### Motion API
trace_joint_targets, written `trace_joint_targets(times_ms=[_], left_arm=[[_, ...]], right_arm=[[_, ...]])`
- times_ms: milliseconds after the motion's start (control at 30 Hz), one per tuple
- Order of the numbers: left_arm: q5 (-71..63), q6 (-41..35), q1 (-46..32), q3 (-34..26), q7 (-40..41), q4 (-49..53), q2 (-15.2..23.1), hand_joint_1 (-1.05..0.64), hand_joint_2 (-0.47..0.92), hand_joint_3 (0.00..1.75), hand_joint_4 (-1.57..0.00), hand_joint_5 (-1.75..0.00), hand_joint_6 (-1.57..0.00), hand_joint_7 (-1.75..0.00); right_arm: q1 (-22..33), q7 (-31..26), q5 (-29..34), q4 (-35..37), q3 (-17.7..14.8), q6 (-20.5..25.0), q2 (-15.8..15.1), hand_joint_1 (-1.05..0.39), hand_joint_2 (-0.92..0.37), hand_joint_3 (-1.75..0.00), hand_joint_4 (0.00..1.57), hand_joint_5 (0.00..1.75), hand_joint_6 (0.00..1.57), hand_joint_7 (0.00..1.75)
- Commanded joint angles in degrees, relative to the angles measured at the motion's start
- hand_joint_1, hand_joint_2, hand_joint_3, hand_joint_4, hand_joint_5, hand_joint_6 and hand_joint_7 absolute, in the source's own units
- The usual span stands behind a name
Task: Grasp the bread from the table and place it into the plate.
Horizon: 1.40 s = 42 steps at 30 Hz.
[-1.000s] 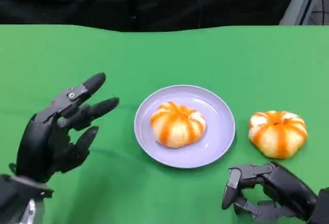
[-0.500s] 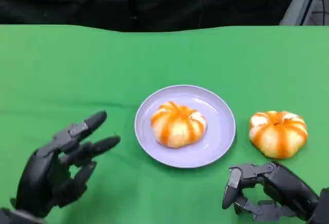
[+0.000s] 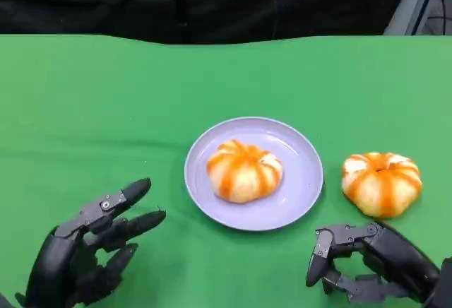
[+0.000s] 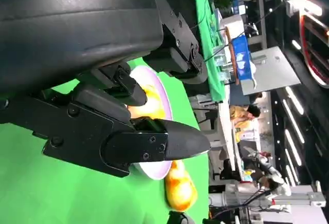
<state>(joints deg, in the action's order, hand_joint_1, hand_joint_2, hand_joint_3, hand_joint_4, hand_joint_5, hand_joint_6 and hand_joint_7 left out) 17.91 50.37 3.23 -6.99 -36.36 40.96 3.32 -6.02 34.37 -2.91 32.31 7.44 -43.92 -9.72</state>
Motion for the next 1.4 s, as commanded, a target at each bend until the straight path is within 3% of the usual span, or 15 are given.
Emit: trace_joint_targets(times_ms=[33, 100, 133, 267, 533, 567, 633, 833, 867, 900, 933, 1033, 1400], left_arm=[[-0.87, 1.08, 0.92, 0.00, -0.27, 2.46, 0.11, -0.31, 0.92, 0.14, -0.82, -0.02, -0.67, -0.02], [-1.79, 1.30, 1.18, 0.10, 0.43, 3.65, -0.17, -0.22, 0.92, 0.11, -0.82, -0.01, -0.69, -0.03], [-2.19, 1.33, 1.29, 0.11, 0.82, 4.12, -0.31, -0.11, 0.92, 0.13, -0.84, -0.02, -0.72, -0.03], [-5.44, 1.99, 1.55, 0.19, 4.14, 5.44, -0.50, 0.06, 0.92, 0.21, -0.87, -0.02, -0.78, -0.04], [-8.65, 3.61, 1.89, 0.66, 7.12, 6.06, 0.13, 0.09, 0.92, 0.27, -0.94, -0.04, -0.86, -0.05], [-8.69, 3.69, 2.03, 0.80, 6.95, 6.20, 0.27, 0.07, 0.91, 0.34, -1.11, -0.14, -1.04, -0.10], [-8.73, 3.81, 2.20, 0.92, 6.78, 6.41, 0.42, 0.05, 0.90, 0.41, -1.19, -0.23, -1.16, -0.10], [-8.86, 4.32, 2.43, 0.93, 6.74, 6.86, 0.40, 0.05, 0.89, 0.44, -1.20, -0.28, -1.20, -0.08], [-8.88, 4.56, 2.53, 0.96, 6.67, 7.02, 0.40, 0.05, 0.80, 0.65, -1.03, -0.88, -1.19, -0.37], [-8.88, 4.74, 2.61, 0.99, 6.62, 7.15, 0.39, 0.05, 0.73, 0.80, -0.93, -1.16, -1.07, -0.68], [-9.05, 4.89, 2.63, 1.03, 6.71, 7.28, 0.43, 0.05, 0.68, 0.91, -0.86, -1.34, -0.98, -0.92], [-9.28, 5.12, 2.67, 1.10, 6.89, 7.52, 0.51, 0.04, 0.64, 0.99, -0.81, -1.45, -0.90, -1.10], [-8.83, 6.27, 2.50, 1.56, 5.96, 7.68, 0.50, 0.01, 0.62, 1.00, -0.80, -1.55, -0.88, -1.20]], right_arm=[[0.54, 0.00, -0.41, -0.53, -0.18, 0.14, -1.11, -0.06, -0.80, -0.70, 0.74, 1.62, 0.80, 1.15], [0.61, -0.10, -0.34, -0.81, -0.19, 0.30, -1.15, -0.06, -0.80, -0.70, 0.73, 1.63, 0.80, 1.15], [0.66, -0.16, -0.29, -0.97, -0.18, 0.41, -1.18, -0.06, -0.80, -0.70, 0.73, 1.63, 0.79, 1.15], [0.48, -0.01, -0.47, -0.56, -0.25, -0.06, -1.17, -0.06, -0.79, -0.71, 0.73, 1.63, 0.79, 1.15], [0.50, -0.27, -0.26, -0.63, -0.28, 0.18, -1.23, -0.08, -0.78, -0.73, 0.74, 1.63, 0.80, 1.15], [0.47, -0.20, -0.34, -0.56, -0.28, 0.19, -1.24, -0.07, -0.78, -0.73, 0.74, 1.63, 0.80, 1.15], [0.43, -0.13, -0.42, -0.50, -0.29, 0.21, -1.25, -0.07, -0.78, -0.74, 0.74, 1.63, 0.80, 1.14], [0.42, -0.09, -0.48, -0.52, -0.28, 0.34, -1.23, -0.07, -0.77, -0.75, 0.74, 1.63, 0.80, 1.14], [0.41, -0.05, -0.53, -0.53, -0.28, 0.43, -1.22, -0.07, -0.77, -0.75, 0.73, 1.62, 0.80, 1.14], [0.40, -0.03, -0.56, -0.54, -0.27, 0.49, -1.22, -0.07, -0.77, -0.75, 0.73, 1.62, 0.80, 1.14], [0.39, -0.06, -0.51, -0.54, -0.27, 0.47, -1.23, -0.07, -0.77, -0.75, 0.73, 1.62, 0.80, 1.14], [0.39, -0.13, -0.40, -0.53, -0.27, 0.39, -1.26, -0.07, -0.78, -0.74, 0.73, 1.62, 0.80, 1.14], [0.21, -0.30, -0.39, -0.49, -0.23, 0.31, -0.98, -0.07, -0.77, -0.74, 0.73, 1.63, 0.80, 1.14]])
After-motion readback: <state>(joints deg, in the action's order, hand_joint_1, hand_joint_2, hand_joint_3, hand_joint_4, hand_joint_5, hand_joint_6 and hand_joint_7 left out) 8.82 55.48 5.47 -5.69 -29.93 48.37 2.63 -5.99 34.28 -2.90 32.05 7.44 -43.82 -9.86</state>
